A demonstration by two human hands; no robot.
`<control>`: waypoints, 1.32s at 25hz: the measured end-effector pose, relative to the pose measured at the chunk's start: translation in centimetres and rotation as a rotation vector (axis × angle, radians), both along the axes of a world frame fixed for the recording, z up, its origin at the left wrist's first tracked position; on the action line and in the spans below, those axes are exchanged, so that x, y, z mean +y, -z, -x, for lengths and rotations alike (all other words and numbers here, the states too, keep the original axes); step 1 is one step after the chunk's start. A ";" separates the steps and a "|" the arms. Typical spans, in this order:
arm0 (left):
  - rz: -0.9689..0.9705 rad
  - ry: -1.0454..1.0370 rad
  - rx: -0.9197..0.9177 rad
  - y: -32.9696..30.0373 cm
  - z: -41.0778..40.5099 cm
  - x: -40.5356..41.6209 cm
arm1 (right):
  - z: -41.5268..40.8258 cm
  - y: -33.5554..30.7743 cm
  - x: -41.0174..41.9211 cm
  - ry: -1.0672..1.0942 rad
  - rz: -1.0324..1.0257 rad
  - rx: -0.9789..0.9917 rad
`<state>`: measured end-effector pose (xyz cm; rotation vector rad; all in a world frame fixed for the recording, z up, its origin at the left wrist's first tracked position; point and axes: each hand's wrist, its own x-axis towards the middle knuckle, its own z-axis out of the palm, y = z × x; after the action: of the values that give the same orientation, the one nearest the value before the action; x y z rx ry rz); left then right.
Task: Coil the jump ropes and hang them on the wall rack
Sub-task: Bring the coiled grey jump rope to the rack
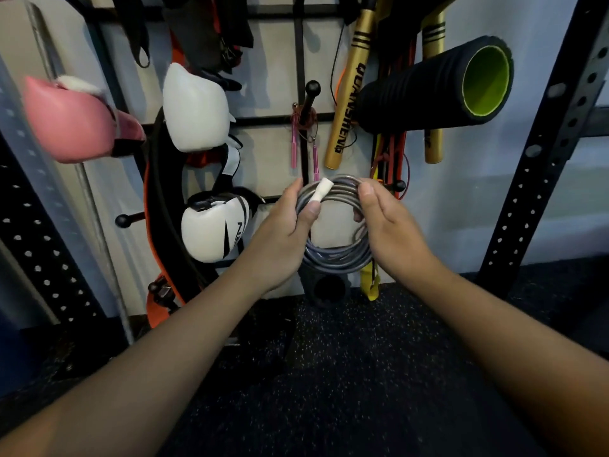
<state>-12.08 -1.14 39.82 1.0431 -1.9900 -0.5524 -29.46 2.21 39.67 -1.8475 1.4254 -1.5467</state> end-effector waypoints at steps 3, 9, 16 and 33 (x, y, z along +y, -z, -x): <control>0.043 -0.031 0.057 0.0 1.5 -5.2 | 1.1 -0.6 -5.2 -0.029 0.018 -0.024; 0.105 -0.089 0.020 0.7 4.4 -14.6 | 3.1 0.5 -14.8 0.024 -0.032 -0.112; 0.062 -0.115 0.033 4.2 6.4 -24.5 | 4.8 4.4 -25.4 0.025 -0.100 -0.178; -0.042 -0.193 0.091 13.8 6.8 -39.3 | 6.3 13.9 -40.4 0.008 -0.236 -0.296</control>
<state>-18.84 -40.41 25.99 1.2003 -1.7823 -0.5291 -35.72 -38.22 25.81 -1.4135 1.4075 -1.5085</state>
